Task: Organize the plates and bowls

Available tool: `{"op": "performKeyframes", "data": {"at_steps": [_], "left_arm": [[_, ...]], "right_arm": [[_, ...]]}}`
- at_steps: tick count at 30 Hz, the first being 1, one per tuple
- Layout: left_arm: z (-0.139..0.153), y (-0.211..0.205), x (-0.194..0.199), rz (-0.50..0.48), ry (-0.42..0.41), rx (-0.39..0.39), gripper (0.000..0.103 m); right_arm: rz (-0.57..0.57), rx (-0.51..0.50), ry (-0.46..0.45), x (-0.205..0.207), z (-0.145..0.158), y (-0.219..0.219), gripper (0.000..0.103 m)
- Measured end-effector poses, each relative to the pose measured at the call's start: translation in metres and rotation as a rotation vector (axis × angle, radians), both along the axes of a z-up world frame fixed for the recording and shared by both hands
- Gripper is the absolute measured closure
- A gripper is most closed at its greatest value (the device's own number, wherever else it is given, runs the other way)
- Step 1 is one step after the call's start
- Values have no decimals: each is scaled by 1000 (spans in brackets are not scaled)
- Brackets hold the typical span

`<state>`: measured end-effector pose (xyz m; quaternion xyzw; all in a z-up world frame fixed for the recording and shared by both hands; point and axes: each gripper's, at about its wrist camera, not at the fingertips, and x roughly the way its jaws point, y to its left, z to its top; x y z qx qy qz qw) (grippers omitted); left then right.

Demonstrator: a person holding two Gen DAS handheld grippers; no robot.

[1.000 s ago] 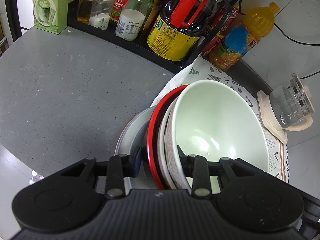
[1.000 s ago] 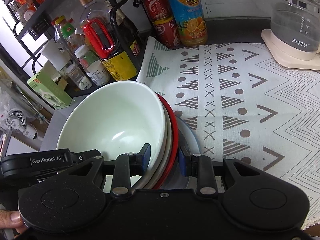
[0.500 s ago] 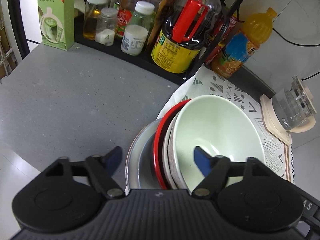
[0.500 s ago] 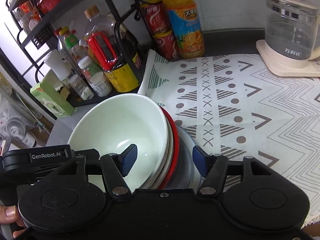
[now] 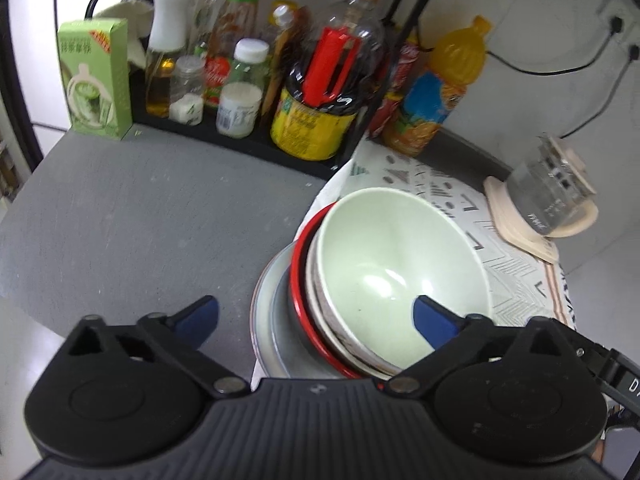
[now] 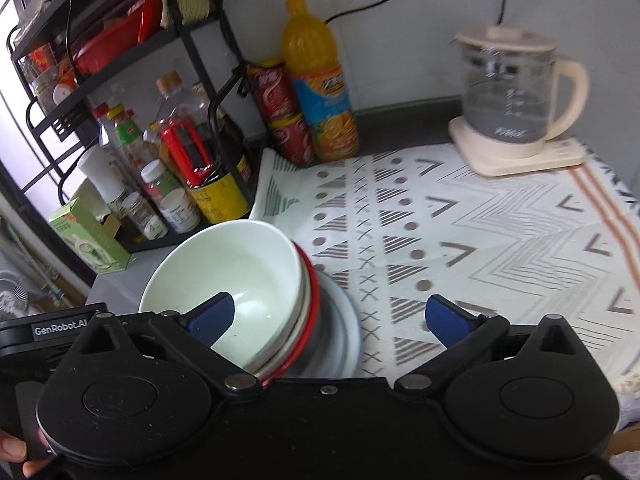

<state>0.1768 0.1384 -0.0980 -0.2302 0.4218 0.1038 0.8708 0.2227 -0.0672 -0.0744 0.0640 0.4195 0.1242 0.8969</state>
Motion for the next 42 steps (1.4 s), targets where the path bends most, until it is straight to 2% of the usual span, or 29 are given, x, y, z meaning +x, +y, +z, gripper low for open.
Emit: {"op": "performKeyframes", "data": {"at_steps": [10, 16, 24, 28, 42], "left_arm": [[24, -26, -15, -85, -80, 35, 0], [33, -42, -31, -117, -120, 51, 0], [46, -62, -74, -135, -147, 72, 0], [54, -69, -97, -149, -168, 87, 0], [67, -75, -167, -185, -196, 123, 0]], "right_arm": [[-103, -26, -74, -42, 25, -27, 0], [-127, -32, -105, -65, 31, -43, 0], [-152, -30, -150, -106, 43, -65, 0], [-170, -17, -141, -130, 47, -74, 0], [-173, -52, -206, -209, 64, -67, 0]]}}
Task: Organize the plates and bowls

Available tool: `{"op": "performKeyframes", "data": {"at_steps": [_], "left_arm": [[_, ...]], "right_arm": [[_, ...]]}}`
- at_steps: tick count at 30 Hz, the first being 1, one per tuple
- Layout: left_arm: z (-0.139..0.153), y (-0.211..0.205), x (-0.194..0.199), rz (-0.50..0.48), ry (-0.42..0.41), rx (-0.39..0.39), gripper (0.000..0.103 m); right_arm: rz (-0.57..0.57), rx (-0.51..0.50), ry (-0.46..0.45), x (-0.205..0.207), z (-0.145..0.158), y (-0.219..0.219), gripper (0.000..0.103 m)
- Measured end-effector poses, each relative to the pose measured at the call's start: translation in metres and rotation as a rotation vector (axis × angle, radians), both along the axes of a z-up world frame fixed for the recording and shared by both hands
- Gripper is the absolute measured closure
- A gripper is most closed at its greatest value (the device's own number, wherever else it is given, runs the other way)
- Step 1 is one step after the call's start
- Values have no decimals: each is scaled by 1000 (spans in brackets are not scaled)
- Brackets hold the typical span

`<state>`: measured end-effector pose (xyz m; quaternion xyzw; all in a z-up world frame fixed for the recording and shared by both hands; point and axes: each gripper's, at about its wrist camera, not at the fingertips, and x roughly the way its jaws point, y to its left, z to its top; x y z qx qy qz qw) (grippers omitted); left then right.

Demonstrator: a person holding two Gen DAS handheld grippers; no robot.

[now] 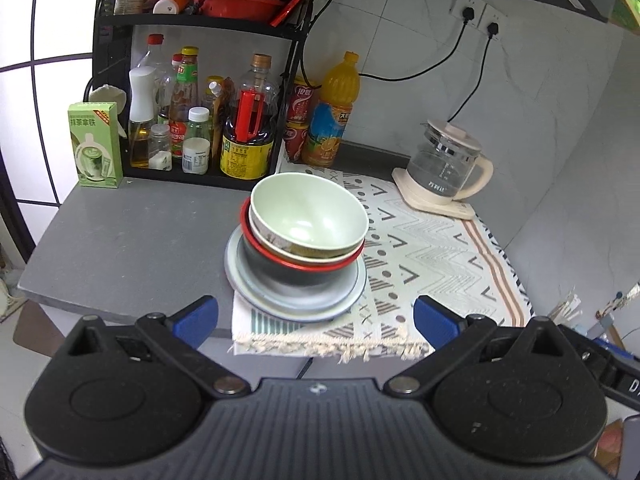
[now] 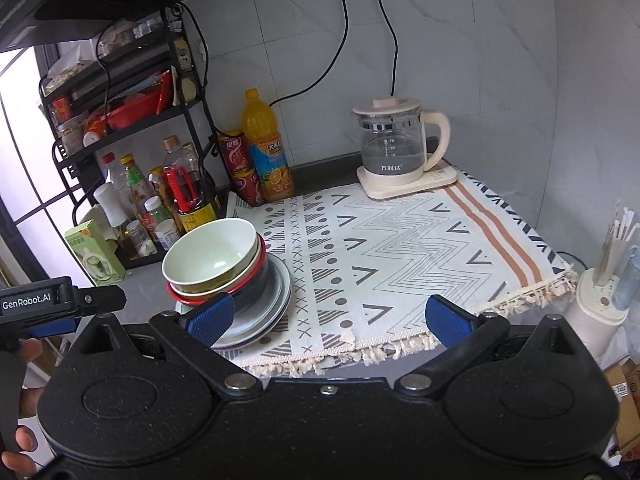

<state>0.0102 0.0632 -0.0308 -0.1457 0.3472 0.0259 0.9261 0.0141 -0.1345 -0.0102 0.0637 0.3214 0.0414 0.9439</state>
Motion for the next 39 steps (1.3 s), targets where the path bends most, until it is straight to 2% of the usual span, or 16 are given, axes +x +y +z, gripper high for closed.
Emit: {"op": "performKeyframes", "data": {"at_steps": [3, 16, 31, 39], "left_arm": [[0, 2, -13, -11, -2, -6, 0], [1, -4, -60, -62, -34, 86, 0], [-3, -12, -91, -84, -37, 133, 0], [-3, -22, -99, -114, -41, 146, 0]], "right_arm": [[1, -15, -12, -13, 3, 2, 0], [-36, -69, -23, -63, 3, 5, 0], [-61, -131, -56, -103, 7, -1, 0], [-56, -125, -48, -113, 3, -5, 0]]}}
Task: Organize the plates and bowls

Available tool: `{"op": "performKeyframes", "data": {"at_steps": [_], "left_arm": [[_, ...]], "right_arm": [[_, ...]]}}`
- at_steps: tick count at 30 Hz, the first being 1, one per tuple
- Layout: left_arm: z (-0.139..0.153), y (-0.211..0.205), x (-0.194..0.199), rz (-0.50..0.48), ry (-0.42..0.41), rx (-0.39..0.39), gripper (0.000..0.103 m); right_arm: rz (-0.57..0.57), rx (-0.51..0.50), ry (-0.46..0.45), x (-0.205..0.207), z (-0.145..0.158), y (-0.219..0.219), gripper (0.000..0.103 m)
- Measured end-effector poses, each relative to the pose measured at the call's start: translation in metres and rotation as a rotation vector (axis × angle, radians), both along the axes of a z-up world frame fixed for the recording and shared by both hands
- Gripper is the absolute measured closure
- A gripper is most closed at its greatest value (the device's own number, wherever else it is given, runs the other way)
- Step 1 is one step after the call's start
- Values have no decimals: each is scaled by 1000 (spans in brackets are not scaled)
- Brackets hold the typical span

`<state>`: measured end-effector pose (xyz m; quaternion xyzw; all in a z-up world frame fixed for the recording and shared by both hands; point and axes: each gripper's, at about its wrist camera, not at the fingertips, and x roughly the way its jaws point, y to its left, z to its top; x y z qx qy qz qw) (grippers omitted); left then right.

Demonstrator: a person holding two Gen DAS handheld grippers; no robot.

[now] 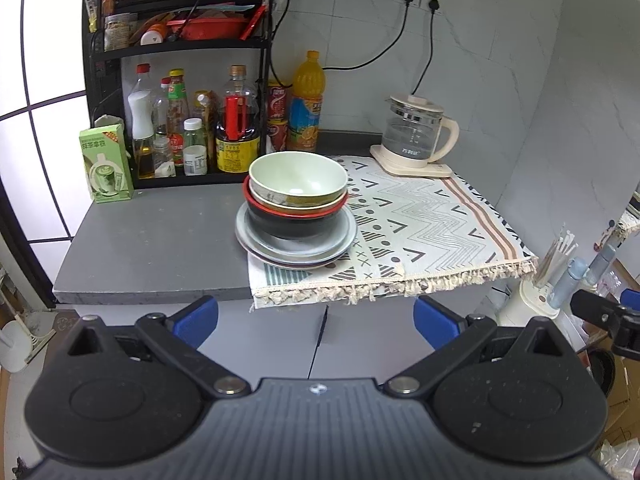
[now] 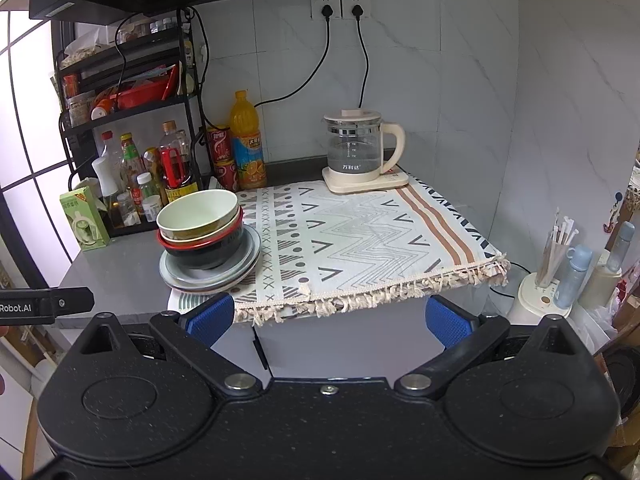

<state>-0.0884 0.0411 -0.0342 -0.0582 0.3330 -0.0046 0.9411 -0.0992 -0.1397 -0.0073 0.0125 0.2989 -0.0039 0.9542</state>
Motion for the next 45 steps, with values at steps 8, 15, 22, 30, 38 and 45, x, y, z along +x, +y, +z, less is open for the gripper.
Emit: {"op": "performKeyframes", "data": {"at_steps": [8, 15, 22, 30, 38, 45], "left_arm": [[1, -13, 2, -17, 3, 7, 0], [-1, -19, 4, -22, 9, 7, 0], [-3, -21, 8, -23, 19, 3, 0], [-5, -22, 10, -19, 29, -1, 0], [-5, -22, 12, -20, 29, -1, 0], [-5, -23, 13, -22, 30, -3, 0]], "right_arm": [[-1, -3, 3, -5, -1, -6, 0], [-10, -4, 5, -6, -3, -11, 0], [-12, -4, 6, -5, -4, -13, 0], [-12, -5, 11, -4, -5, -13, 0], [-11, -6, 16, -2, -7, -14, 0], [0, -15, 19, 0, -7, -12, 0]]}}
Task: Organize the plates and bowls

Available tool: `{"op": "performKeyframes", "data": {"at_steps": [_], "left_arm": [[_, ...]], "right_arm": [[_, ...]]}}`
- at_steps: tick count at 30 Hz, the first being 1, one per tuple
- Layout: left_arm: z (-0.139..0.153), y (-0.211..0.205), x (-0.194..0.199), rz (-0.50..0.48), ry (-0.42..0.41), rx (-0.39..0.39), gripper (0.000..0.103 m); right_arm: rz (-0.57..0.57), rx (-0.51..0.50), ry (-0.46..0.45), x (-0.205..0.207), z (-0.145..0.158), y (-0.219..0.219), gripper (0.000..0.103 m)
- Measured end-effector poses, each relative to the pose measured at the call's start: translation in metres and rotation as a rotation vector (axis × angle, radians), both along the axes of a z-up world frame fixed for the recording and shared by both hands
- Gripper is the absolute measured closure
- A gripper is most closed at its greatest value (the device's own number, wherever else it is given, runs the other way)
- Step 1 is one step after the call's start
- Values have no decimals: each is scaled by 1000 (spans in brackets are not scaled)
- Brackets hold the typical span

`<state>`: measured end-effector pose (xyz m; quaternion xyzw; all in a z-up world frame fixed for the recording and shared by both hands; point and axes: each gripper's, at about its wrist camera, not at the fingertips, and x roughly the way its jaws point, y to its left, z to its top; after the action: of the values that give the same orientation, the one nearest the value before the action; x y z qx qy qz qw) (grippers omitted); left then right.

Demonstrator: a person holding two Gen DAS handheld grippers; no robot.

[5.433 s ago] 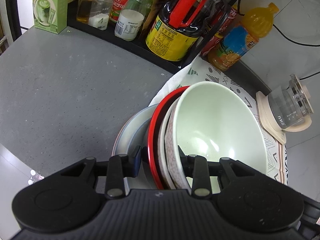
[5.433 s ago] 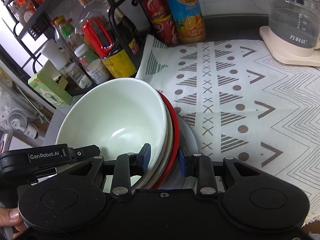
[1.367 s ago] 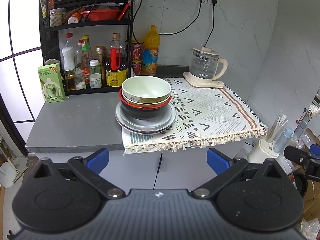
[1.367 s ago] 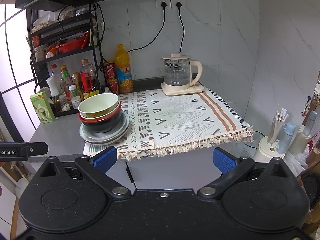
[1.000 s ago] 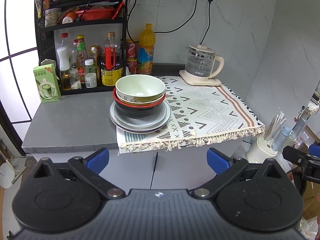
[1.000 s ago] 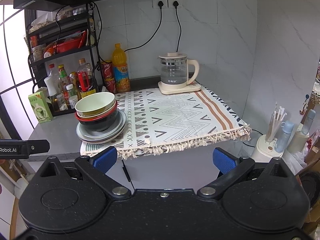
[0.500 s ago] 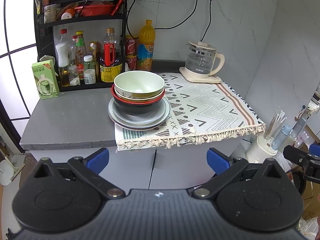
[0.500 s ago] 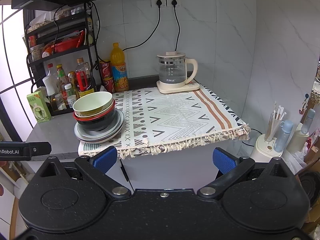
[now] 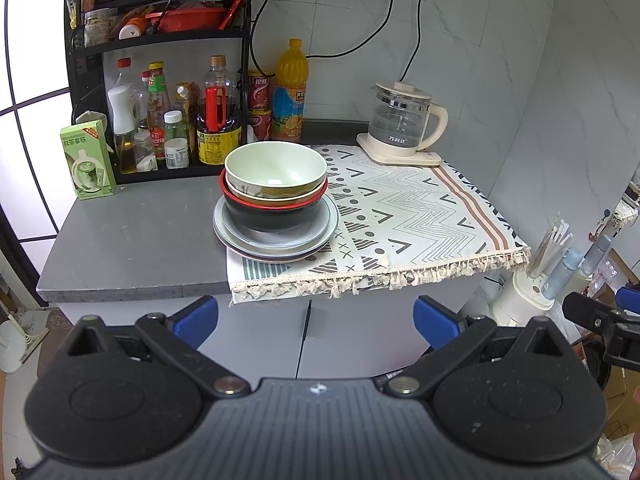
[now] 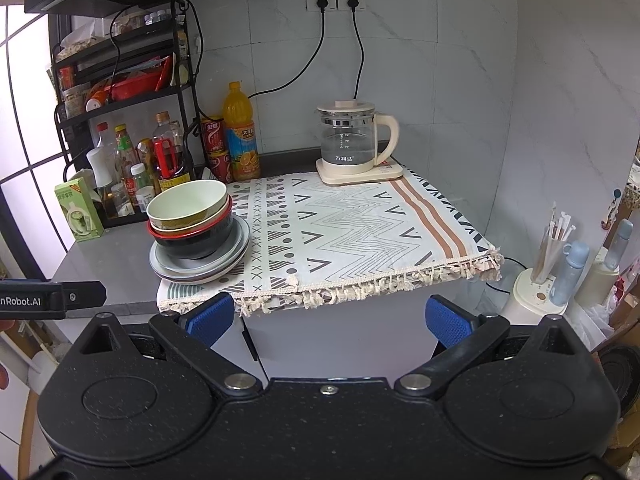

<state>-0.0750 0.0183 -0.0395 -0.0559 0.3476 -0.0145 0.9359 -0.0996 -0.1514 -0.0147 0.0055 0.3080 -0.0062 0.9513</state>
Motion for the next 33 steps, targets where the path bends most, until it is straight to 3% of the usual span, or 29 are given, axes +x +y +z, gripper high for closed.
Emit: {"op": "performKeyframes", "data": {"at_steps": [33], "left_arm": [[-1, -5, 5, 1, 6, 2, 0]], "right_arm": [[-9, 9, 13, 7, -2, -5, 0]]}}
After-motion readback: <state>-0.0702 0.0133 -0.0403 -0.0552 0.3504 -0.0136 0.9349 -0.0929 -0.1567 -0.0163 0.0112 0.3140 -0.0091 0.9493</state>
